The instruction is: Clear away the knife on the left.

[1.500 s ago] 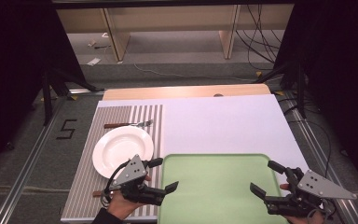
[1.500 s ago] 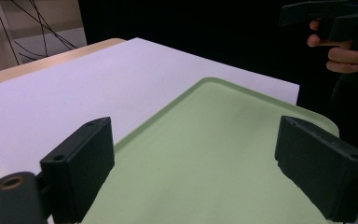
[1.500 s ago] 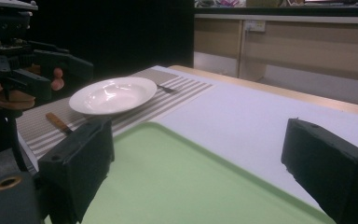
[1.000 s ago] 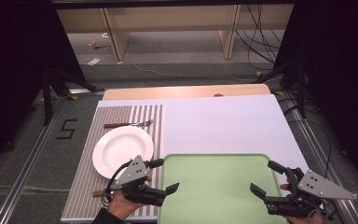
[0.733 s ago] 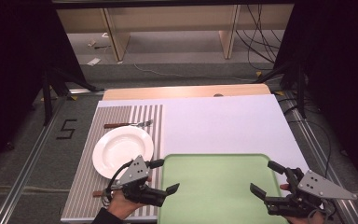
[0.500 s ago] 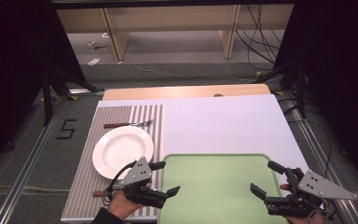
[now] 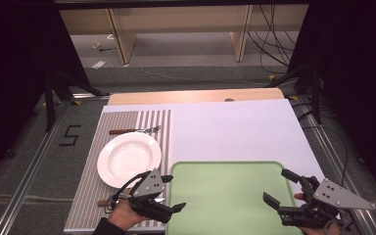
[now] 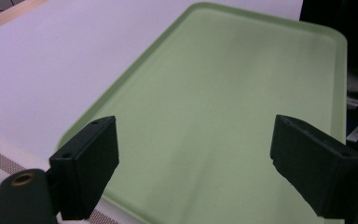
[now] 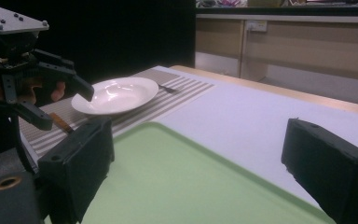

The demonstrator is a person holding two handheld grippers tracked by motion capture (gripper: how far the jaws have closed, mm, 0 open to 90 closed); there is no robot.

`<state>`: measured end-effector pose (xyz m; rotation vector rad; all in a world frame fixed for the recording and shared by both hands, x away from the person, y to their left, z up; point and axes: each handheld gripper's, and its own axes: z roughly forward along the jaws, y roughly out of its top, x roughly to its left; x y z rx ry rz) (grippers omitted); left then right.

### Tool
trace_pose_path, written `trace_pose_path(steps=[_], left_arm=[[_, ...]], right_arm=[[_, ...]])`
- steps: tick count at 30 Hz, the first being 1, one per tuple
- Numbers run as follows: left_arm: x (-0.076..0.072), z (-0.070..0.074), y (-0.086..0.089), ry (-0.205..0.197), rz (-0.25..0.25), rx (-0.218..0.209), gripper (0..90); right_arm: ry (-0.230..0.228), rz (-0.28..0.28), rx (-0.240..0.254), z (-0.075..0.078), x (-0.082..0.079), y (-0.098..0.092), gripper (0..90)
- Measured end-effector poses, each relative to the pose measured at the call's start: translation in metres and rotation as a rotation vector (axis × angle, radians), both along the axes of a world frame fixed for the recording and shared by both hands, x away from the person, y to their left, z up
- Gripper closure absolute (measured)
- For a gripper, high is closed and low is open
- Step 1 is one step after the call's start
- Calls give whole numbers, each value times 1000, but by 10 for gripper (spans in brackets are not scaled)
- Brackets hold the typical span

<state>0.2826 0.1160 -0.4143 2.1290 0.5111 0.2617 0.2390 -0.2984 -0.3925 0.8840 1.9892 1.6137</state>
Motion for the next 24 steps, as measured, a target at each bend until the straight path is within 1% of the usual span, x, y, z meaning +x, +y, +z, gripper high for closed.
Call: trace_pose_path(steps=[5, 6, 7, 9, 12, 14, 15, 18, 19, 20, 23, 24], left_arm=[[0, 1, 3, -14, -11, 15, 151], [0, 1, 5, -14, -13, 34, 151], [0, 1, 5, -14, -13, 34, 151], [1, 0, 7, -16, -15, 61, 151], [1, -2, 10, -6, -19, 104, 151], [1, -2, 12, 6, -23, 113, 150], [1, -2, 13, 10, -21, 128, 151], [2, -3, 16, 21, -18, 152, 151], [2, -3, 16, 21, -18, 152, 151], [3, -4, 19, 37, -20, 159, 150], [4, -4, 22, 36, -24, 166, 151], [4, -5, 25, 38, -24, 175, 151]], right_arm=[[-1, -1, -2, 0, 0, 0, 102], [0, 1, -1, 0, 0, 0, 102], [0, 1, -1, 0, 0, 0, 102], [-1, -4, 1, 0, 0, 0, 102], [-2, -4, 1, 0, 0, 0, 102], [0, -3, 0, 0, 0, 0, 102], [2, -4, -2, 0, 0, 0, 102], [1, -5, 0, 0, 0, 0, 102], [2, -5, -1, 0, 0, 0, 102], [2, -4, 0, 0, 0, 0, 102], [3, -5, -2, 0, -1, 0, 102], [3, -5, -2, 0, -1, 0, 102]])
